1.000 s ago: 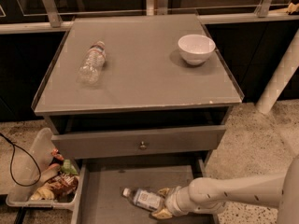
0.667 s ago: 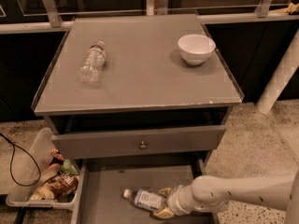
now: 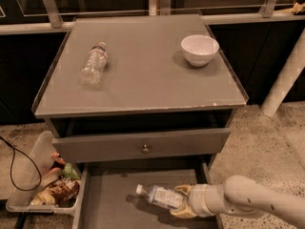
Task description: Pick blue plastic bottle from middle drawer and place on counter
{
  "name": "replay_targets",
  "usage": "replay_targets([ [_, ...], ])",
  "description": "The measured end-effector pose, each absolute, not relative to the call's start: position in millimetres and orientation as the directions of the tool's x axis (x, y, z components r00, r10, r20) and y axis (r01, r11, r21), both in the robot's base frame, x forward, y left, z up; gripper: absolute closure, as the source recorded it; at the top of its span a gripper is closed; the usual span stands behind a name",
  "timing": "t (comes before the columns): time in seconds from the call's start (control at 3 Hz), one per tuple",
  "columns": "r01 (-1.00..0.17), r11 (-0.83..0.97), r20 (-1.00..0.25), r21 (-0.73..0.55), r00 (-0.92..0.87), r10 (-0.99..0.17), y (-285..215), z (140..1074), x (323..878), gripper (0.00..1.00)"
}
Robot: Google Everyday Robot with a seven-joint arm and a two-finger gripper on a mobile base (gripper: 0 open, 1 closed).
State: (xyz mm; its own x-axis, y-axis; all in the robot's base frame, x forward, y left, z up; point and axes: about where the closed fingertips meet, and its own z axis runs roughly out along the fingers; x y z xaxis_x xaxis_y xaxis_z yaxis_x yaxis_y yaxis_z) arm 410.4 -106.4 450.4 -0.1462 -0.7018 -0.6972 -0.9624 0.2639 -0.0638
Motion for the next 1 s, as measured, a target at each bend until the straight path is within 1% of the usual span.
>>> replay_targets([
  [0.33,-0.962,0.235,-0.713,-0.136,-0.069,-0.698,-146,513,409,1.00],
  [0.67,-0.963,0.199,-0.699,-0.179,-0.018,-0.715,-178,584,414,1.00],
  [1.0,-0.962,0.158,-0.677,-0.224,0.037,-0.735,-196,660,418,1.00],
])
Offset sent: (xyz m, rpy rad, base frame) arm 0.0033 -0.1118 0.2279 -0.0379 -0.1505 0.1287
